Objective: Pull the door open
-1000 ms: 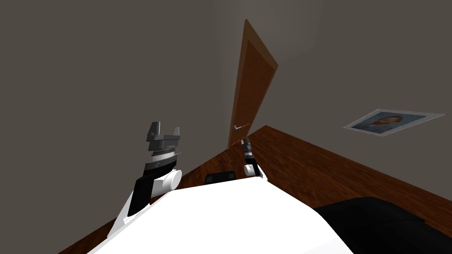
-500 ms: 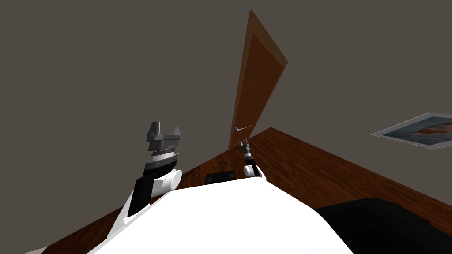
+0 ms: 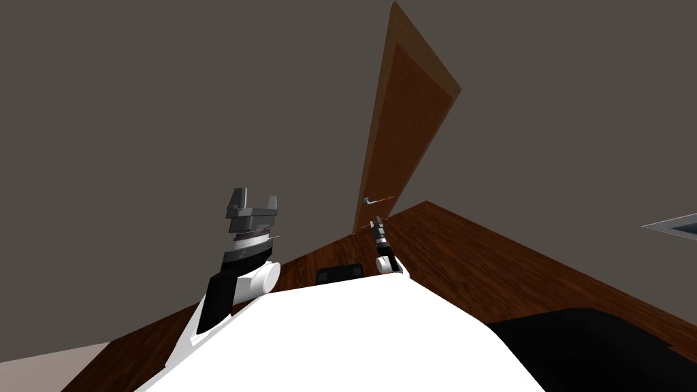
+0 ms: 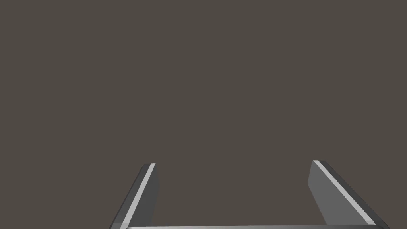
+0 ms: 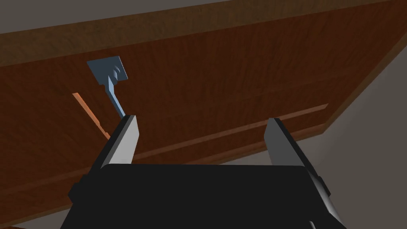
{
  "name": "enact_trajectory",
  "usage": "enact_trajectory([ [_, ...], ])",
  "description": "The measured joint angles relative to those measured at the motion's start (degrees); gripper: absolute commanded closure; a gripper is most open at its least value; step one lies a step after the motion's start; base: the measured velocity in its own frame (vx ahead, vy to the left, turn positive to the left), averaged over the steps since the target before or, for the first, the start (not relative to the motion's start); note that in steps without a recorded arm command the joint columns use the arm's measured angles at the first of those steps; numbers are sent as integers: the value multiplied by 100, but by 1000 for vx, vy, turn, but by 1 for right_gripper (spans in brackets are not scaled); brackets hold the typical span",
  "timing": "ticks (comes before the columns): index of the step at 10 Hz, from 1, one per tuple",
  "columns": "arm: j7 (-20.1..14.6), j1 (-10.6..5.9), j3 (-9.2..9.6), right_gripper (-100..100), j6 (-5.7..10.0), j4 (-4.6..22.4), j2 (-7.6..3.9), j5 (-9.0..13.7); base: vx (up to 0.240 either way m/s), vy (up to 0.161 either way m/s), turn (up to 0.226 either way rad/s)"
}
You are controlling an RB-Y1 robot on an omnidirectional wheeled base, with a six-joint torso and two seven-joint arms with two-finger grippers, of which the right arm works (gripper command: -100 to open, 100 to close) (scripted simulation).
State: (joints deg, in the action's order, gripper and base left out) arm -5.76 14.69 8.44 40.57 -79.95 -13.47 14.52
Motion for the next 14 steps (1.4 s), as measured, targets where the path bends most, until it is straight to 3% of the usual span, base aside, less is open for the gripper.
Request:
enact_trajectory([
  [8, 45, -386, 271, -100, 322, 1148, -287, 356, 40, -114, 150],
  [11, 62, -456, 361, -100, 392, 1438, -406, 486, 28, -119, 138],
  [14, 85, -559, 427, -100, 465, 1719, -453, 566, 22, -70, 81],
])
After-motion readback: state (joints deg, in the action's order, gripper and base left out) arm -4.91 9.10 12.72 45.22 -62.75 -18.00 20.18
